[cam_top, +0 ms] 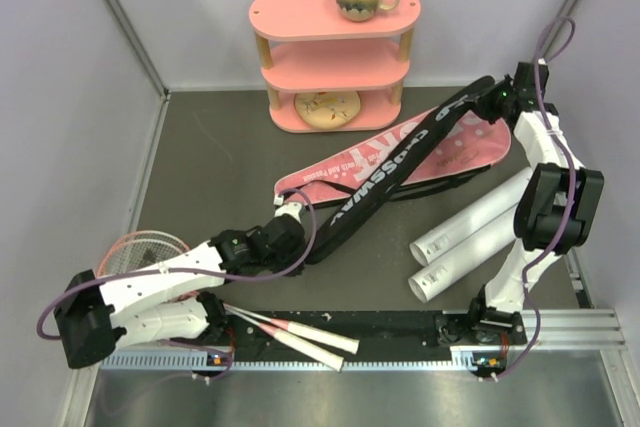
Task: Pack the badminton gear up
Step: Zip the racket bag at the center of the board, then place the racket bag at the center of the board.
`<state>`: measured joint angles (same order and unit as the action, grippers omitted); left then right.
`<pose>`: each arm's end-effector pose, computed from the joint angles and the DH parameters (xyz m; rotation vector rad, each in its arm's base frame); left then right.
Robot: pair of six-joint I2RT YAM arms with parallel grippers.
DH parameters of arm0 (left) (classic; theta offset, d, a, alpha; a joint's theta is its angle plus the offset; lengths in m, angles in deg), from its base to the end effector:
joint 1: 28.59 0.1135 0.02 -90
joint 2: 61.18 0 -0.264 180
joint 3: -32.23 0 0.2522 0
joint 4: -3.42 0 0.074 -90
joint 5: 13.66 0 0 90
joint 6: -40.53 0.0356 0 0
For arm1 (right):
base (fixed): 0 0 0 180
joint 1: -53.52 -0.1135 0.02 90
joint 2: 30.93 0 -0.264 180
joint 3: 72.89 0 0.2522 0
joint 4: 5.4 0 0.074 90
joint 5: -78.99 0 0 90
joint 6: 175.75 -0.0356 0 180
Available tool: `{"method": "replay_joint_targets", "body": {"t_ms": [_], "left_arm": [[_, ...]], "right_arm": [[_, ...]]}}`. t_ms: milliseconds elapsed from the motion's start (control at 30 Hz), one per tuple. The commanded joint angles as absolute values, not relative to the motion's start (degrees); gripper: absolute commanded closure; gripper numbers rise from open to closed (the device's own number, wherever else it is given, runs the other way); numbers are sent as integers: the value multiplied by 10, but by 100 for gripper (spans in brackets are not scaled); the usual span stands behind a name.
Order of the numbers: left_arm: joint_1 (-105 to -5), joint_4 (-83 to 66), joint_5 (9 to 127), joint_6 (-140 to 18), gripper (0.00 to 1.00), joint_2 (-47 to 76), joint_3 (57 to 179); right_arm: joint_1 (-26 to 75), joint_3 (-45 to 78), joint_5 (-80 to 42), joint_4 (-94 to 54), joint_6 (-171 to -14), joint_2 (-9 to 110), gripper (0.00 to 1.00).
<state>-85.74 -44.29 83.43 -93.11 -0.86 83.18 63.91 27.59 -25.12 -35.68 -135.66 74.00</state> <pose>0.1108 -0.1636 0.2100 0.2624 2.6263 -0.4965 0.4232 -0.0688 0.2872 0.9942 1.9990 0.6538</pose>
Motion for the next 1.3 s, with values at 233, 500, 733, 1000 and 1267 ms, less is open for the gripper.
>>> {"method": "replay_joint_targets", "body": {"t_ms": [233, 500, 733, 1000, 1267], "left_arm": [[-813, -503, 808, -905, 100, 33, 863], [-667, -318, 671, -807, 15, -29, 905], [-574, -322, 690, -735, 10, 222, 1140], [-565, -391, 674, -545, 8, 510, 1385], [-565, -458, 633, -432, 8, 650, 1508]], "right_arm": [[666, 362, -263, -310, -1186, 758, 100], [666, 301, -288, -445, -1070, 686, 77], [659, 310, -113, -598, -1090, 637, 24], [600, 191, -69, -593, -1085, 490, 13], [480, 46, -357, -413, -1150, 463, 13]]}}
